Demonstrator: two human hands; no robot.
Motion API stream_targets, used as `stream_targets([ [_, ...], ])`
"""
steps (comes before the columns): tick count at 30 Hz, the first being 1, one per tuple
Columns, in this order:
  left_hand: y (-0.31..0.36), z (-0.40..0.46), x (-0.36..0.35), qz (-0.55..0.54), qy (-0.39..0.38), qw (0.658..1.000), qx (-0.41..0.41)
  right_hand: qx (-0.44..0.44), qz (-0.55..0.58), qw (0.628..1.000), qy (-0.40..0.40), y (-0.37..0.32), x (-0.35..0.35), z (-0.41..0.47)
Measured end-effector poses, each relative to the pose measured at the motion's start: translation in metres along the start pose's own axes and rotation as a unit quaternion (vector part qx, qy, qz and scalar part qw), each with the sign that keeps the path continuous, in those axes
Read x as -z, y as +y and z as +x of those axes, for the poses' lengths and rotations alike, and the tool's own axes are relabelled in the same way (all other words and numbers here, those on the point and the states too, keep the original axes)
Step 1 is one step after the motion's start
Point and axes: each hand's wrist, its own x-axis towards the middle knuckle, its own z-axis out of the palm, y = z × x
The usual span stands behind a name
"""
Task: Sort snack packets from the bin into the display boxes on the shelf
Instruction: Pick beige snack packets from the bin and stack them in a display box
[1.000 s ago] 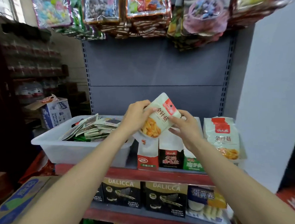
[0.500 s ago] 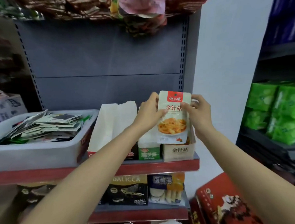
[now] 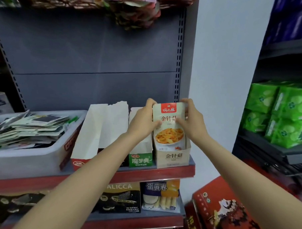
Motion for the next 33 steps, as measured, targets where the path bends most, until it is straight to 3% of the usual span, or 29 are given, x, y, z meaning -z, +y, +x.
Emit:
stream_targets([
  [4, 0.002, -0.006, -0.002, 0.137, 0.006, 0.989, -0.061, 0.034, -0.142, 0.988, -0.046, 0.008, -0.005, -0.008],
  [9, -0.002, -0.011, 0.002, 0.169, -0.003, 0.983, -0.073, 0.073, -0.272, 0.958, -0.044, -0.001, -0.012, -0.016],
  [13, -0.013, -0.025, 0.025, 0.134, 0.051, 0.986, -0.081, 0.123, -0.233, 0.964, -0.032, -0.023, -0.026, -0.021],
  [19, -0.057, -0.065, 0.094, 0.147, 0.121, 0.98, -0.058, 0.151, -0.102, 0.978, -0.098, -0.082, -0.084, -0.024],
  [27, -0.149, -0.097, 0.22, 0.215, 0.177, 0.954, 0.112, 0.152, -0.022, 0.968, -0.196, -0.17, -0.203, -0.017],
  [30, -0.177, -0.109, 0.26, 0.214, 0.151, 0.941, 0.213, 0.133, -0.028, 0.96, -0.243, -0.196, -0.243, -0.011],
  [33, -0.193, -0.118, 0.281, 0.201, 0.091, 0.942, 0.255, 0.118, -0.038, 0.948, -0.293, -0.214, -0.274, -0.007],
])
